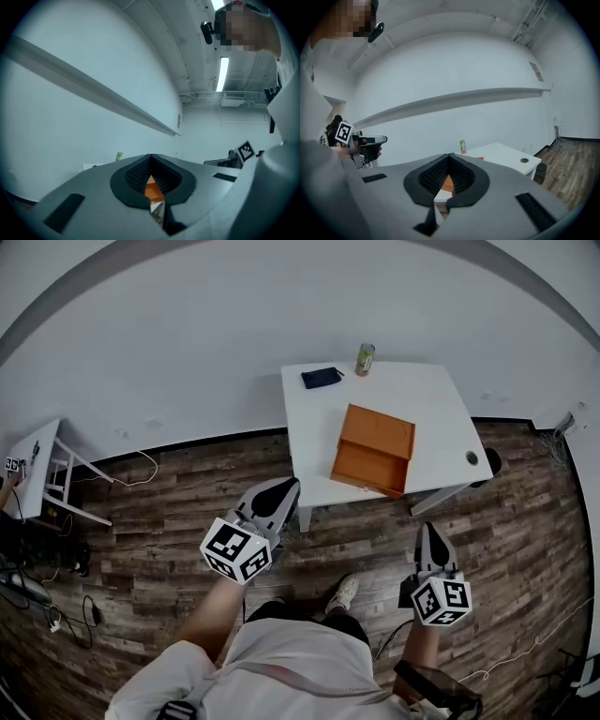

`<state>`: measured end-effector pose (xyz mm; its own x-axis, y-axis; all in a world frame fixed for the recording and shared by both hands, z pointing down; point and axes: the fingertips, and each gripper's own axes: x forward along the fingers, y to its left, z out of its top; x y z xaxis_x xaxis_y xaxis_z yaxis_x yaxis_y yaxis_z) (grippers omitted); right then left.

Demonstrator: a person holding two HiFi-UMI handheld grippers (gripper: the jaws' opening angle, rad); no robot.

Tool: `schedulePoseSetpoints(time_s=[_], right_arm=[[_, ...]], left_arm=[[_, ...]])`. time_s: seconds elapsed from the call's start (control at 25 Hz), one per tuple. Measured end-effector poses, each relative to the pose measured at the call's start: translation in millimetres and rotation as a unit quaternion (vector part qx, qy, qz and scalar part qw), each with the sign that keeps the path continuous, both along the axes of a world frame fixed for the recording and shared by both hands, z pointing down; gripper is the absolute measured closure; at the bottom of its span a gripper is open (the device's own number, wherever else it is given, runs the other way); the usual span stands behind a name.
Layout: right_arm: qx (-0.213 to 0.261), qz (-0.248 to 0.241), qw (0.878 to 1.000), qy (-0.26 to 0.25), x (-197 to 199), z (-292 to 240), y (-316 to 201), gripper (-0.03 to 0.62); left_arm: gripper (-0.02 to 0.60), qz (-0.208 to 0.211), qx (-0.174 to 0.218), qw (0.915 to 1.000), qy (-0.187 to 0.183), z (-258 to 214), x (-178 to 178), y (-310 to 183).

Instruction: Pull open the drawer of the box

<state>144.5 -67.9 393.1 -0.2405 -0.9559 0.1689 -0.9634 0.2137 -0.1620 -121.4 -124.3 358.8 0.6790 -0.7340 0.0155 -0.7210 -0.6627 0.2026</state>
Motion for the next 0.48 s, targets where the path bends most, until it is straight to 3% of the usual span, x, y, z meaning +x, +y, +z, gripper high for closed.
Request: schedulePoseSetpoints(time_s=[0.24,0.48], right_arm=[[0.026,0.013,0.999,0.019,-45.3,-30.3,40.1,0.602],[0.029,0.016,0.999,0.024,-57.4,-41.7,55.2,0.602]], left_arm=[[0.571,0.023,-0.007,0.9997,0.008,-5.3,-34.5,31.0],[0.571,0.021,0.003,0.9997,0.008,-13.2,-45.2,47.0]])
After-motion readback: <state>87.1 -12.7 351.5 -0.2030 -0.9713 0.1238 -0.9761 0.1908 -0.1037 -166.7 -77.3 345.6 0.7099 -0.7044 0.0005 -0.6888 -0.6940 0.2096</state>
